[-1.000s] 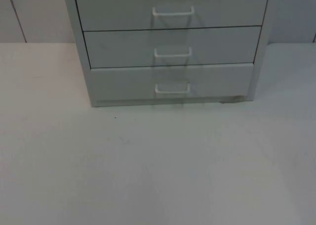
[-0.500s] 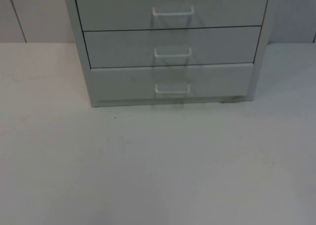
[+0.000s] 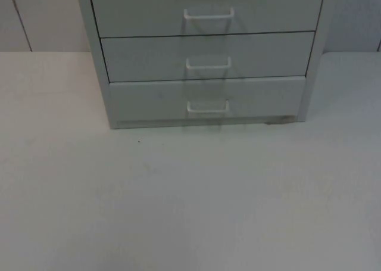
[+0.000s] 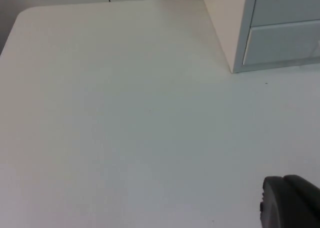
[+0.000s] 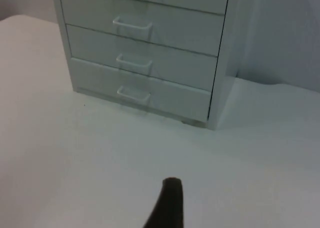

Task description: Open the drawer with the left hand, place the block into the drawer with the right hand, then close the drawer with the left hand.

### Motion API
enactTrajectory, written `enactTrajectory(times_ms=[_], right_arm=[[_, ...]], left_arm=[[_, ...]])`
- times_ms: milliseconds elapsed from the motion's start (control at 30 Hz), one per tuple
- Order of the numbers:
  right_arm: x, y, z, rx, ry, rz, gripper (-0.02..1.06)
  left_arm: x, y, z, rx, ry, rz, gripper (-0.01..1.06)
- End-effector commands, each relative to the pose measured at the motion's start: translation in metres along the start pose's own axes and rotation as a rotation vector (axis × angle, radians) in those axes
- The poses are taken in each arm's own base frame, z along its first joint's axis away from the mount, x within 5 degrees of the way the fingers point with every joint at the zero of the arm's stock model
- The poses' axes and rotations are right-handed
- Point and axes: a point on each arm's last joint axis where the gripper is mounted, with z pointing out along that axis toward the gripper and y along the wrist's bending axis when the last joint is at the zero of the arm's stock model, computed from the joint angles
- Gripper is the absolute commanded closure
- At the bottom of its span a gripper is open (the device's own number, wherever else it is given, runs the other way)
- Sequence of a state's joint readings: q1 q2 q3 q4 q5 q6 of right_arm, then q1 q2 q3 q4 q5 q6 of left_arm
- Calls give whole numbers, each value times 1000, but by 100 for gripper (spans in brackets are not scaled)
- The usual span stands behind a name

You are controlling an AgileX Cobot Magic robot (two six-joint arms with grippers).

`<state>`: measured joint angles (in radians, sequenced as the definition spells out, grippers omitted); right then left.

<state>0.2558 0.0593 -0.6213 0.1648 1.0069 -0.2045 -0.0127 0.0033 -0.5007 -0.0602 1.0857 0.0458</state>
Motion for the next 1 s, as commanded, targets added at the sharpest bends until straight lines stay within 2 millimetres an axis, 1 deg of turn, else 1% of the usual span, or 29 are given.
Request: enactTrajectory(times_ms=[0, 67, 433, 600, 667, 733, 967], right_arm=[[7, 0, 5, 0, 33, 19, 32], [18, -1, 17, -4, 77, 26, 32], [18, -2, 16, 11, 76, 35, 32], [19, -9, 16, 91, 87, 101, 32], [23, -11, 15, 117, 126, 83, 32], [33, -14, 20, 143, 195, 80, 32], [32, -14, 19, 144, 191, 93, 32]], left_arm=[[0, 0, 1, -7, -7, 3, 105], [0, 0, 1, -7, -7, 3, 105], [0, 0, 1, -7, -7, 3, 105], [0, 0, 1, -7, -7, 3, 105], [0, 0, 1, -7, -7, 3, 105], [0, 0, 1, -7, -7, 3, 105], [0, 0, 1, -7, -7, 3, 105]])
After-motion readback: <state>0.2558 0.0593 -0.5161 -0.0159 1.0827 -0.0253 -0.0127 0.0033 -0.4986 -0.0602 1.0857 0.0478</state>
